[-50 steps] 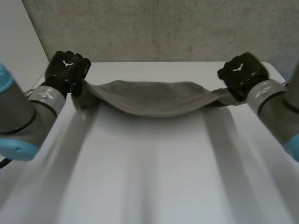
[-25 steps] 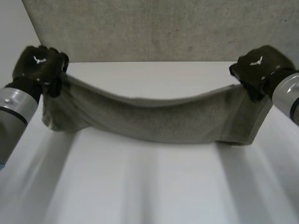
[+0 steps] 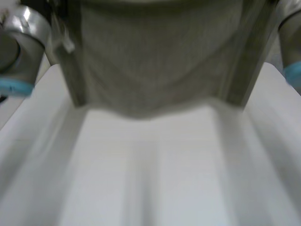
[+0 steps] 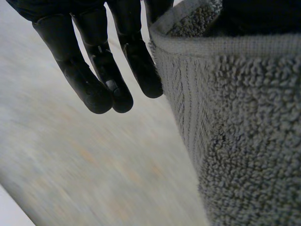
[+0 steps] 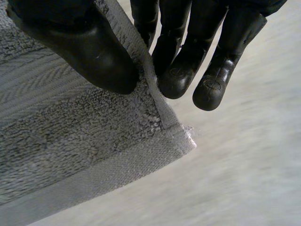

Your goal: Fold the towel.

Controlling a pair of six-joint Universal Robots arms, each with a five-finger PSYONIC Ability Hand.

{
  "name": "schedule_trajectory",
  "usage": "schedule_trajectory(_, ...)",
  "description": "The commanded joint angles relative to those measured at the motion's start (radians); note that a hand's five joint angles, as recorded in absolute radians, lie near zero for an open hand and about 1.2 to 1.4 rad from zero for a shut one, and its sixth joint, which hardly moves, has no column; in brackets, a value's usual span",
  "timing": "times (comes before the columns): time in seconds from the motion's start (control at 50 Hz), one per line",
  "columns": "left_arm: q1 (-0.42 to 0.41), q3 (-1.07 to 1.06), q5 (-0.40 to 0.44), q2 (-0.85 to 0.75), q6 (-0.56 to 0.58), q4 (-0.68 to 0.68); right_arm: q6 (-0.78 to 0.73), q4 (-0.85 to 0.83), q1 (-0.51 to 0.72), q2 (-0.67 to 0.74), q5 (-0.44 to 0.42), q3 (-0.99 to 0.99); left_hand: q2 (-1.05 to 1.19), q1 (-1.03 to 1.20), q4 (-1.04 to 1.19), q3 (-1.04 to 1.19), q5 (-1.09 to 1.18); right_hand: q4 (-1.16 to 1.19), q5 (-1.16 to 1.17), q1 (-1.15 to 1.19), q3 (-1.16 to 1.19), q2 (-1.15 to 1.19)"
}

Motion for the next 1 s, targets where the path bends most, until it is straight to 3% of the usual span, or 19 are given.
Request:
schedule_trajectory(0.02,0.023,0.180,-0.053,-0.023,-0.243,-0.091,0.003,-0.018,-0.006,-0.103,-0.018,0.069,-0.115,-0.038,-0.128,-0.153,-0.266,0.060,0.057,0.073,0.058,0.068)
schedule_trajectory(0.16,0.042,0.056,-0.038,-0.055,-0.199,-0.185,0.001,0.098,-0.017,-0.101,-0.083,0.212,-0.115,-0.038,-0.128,-0.153,-0.266,0.060,0.057,0.073,0.058,0.068)
schedule_trajectory(0.3,0.063,-0.316,0.074,-0.035,-0.119,-0.020,0.006,0.101,-0.017,-0.101,-0.129,0.468,-0.115,-0.038,-0.128,-0.153,-0.266,0.060,0.057,0.073,0.058,0.068)
schedule_trajectory(0.48,0.059,-0.689,0.146,0.031,0.014,0.157,-0.002,0.093,-0.017,-0.112,-0.182,0.692,-0.115,-0.038,-0.128,-0.153,-0.266,0.060,0.057,0.073,0.058,0.068)
schedule_trajectory(0.58,0.075,-0.872,0.186,0.139,0.085,0.212,-0.002,0.095,-0.021,-0.237,-0.193,0.819,-0.115,-0.038,-0.128,-0.153,-0.266,0.060,0.057,0.073,0.058,0.068)
schedule_trajectory(0.7,0.128,-0.982,0.195,0.276,0.093,0.215,-0.005,0.111,-0.040,-0.363,-0.190,0.904,-0.115,-0.038,-0.128,-0.153,-0.266,0.060,0.057,0.073,0.058,0.068)
schedule_trajectory(0.8,0.195,-1.112,0.288,0.501,0.088,0.209,-0.010,0.185,-0.115,-0.572,-0.216,1.000,-0.115,-0.038,-0.128,-0.153,-0.266,0.060,0.057,0.073,0.058,0.068)
schedule_trajectory(0.9,0.235,-1.159,0.350,0.650,0.076,0.206,-0.010,0.236,-0.174,-0.661,-0.268,1.013,-0.115,-0.038,-0.128,-0.153,-0.266,0.060,0.057,0.073,0.058,0.068)
schedule_trajectory(1.0,0.241,-1.156,0.358,0.693,0.036,0.203,-0.007,0.256,-0.219,-0.679,-0.317,0.994,-0.115,-0.038,-0.128,-0.153,-0.266,0.060,0.057,0.073,0.058,0.068)
